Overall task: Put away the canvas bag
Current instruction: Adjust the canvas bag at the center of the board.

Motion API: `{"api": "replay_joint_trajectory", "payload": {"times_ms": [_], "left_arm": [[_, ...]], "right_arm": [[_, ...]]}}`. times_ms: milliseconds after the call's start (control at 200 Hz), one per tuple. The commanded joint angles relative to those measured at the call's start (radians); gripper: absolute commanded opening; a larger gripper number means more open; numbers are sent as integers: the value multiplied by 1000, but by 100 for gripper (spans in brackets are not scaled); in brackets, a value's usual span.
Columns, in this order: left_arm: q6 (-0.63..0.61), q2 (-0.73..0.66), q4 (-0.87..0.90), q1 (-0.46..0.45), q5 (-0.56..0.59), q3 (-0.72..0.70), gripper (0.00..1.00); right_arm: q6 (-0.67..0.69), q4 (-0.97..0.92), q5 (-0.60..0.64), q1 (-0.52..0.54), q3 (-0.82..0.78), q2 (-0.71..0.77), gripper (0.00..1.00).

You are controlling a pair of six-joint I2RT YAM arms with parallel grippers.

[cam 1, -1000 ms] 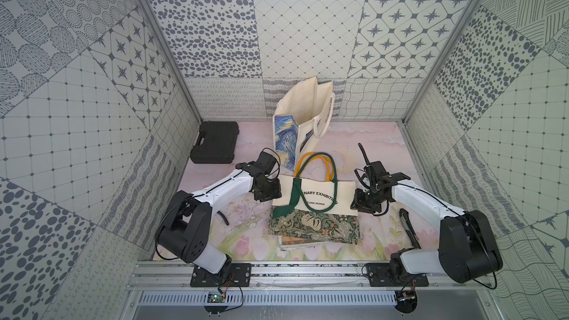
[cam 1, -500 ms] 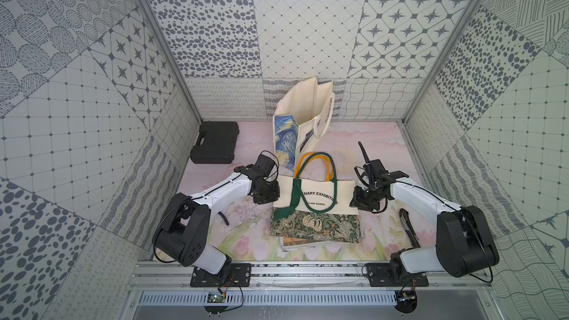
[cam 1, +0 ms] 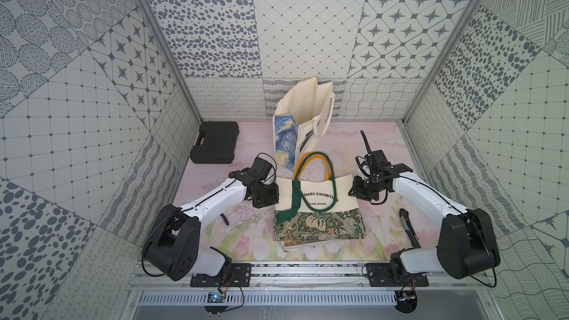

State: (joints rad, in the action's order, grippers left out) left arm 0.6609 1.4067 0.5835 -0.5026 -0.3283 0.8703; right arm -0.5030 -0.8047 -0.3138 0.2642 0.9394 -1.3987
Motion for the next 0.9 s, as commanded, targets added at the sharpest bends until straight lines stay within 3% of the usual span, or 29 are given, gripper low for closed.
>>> {"api": "replay_joint_trajectory", "payload": {"times_ms": [0,355,745,896], "left_arm": [[36,-21,4,-18,-82,-11,5],[84,-30,-9,-87,-75,-41,5],[86,-83,23,-93,-34,-73,5],[26,-118,126,-77,80,-30,29]], "right_arm": [[-6,11,-17,1,44,20,27],[12,-4,-11,-19,98,-14,27],[24,3,-50,-26,101,-60,29],[54,-48,64,-40,111,-2,30]]}}
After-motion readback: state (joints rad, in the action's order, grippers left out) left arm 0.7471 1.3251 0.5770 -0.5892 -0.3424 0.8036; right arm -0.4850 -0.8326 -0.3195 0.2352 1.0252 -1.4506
